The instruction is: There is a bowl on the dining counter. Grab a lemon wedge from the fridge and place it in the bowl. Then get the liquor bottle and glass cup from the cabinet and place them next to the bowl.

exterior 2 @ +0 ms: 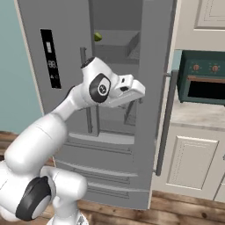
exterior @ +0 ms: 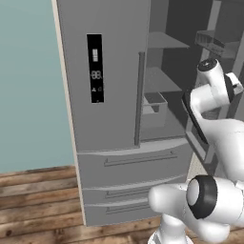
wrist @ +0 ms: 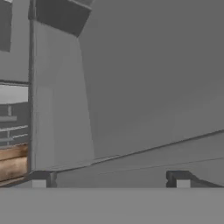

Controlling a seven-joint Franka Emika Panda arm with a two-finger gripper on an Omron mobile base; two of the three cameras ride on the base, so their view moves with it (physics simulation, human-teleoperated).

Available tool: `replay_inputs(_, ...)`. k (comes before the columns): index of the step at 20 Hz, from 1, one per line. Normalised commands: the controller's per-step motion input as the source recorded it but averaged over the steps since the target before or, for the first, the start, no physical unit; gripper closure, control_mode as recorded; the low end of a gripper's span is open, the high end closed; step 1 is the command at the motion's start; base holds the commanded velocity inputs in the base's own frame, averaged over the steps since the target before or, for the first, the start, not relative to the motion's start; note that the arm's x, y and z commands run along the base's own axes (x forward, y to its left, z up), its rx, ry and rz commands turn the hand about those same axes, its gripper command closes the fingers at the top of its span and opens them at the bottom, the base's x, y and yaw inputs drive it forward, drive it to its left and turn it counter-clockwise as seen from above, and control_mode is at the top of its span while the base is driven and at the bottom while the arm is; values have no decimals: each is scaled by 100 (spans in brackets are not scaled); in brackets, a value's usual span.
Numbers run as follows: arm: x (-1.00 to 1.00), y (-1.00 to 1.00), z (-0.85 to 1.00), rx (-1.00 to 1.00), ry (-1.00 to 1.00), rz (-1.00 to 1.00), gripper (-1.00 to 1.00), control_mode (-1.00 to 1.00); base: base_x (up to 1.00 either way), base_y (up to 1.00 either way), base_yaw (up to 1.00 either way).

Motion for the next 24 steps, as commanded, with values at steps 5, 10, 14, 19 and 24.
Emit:
replay_inputs(5, 7, -78, 0, 9, 2, -14, -100, -100, 0, 0, 0)
replay_inputs(10, -5, -56, 0, 11, -8, -2, -100, -100, 0, 0, 0)
replay_inputs(14, -54, -9, -1, 6, -30, 10, -100, -100, 0, 0, 0)
replay_inputs(19, -72, 15, 0, 0, -29, 24, -100, -100, 0, 0, 0)
replay_inputs(24, -29, 68, -4, 3, -16, 8, -100, -100, 0, 0, 0)
